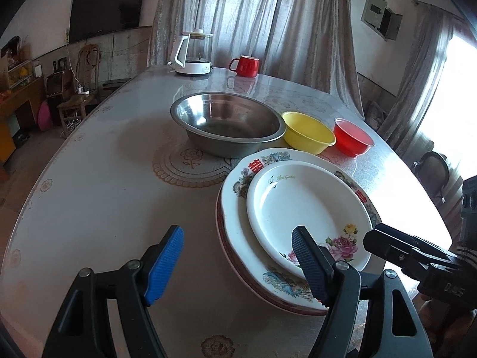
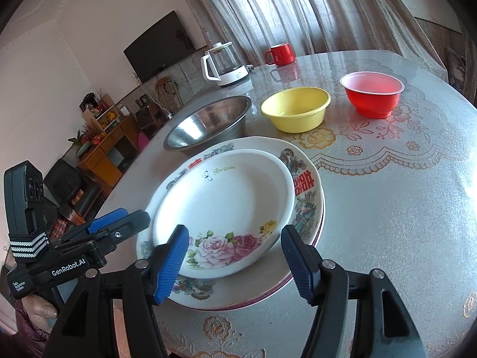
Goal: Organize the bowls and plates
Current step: 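Move the left tool to the steel bowl and grip its rim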
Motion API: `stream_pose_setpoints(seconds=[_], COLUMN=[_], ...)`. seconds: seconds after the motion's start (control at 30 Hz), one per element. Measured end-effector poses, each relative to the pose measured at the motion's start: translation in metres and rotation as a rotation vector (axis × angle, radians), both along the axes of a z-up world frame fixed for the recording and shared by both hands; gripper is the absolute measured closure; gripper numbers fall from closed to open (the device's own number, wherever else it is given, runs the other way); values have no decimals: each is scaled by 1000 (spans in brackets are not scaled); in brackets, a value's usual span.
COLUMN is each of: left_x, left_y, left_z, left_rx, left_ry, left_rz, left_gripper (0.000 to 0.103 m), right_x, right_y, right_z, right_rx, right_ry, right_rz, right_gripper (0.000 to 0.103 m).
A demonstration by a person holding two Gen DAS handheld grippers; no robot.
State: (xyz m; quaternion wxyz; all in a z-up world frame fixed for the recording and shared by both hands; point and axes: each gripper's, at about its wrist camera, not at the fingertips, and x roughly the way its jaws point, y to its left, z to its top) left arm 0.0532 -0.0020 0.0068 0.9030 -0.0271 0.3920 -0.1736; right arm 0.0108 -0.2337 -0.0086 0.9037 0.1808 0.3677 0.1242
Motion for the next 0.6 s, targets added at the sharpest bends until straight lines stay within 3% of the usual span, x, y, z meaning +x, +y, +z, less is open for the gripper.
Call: stream_pose_setpoints(seconds=[0.6], left_x=[7], left_y=[13], left_z=[-10], left_rx=[-15], left_ry=[56], left_rz=[38], left_gripper=[27], right_x=[15], right_y=[2], right_z=[7], right_rx=[-19], right_ry=[4], right_rz=[13], right_gripper=[31])
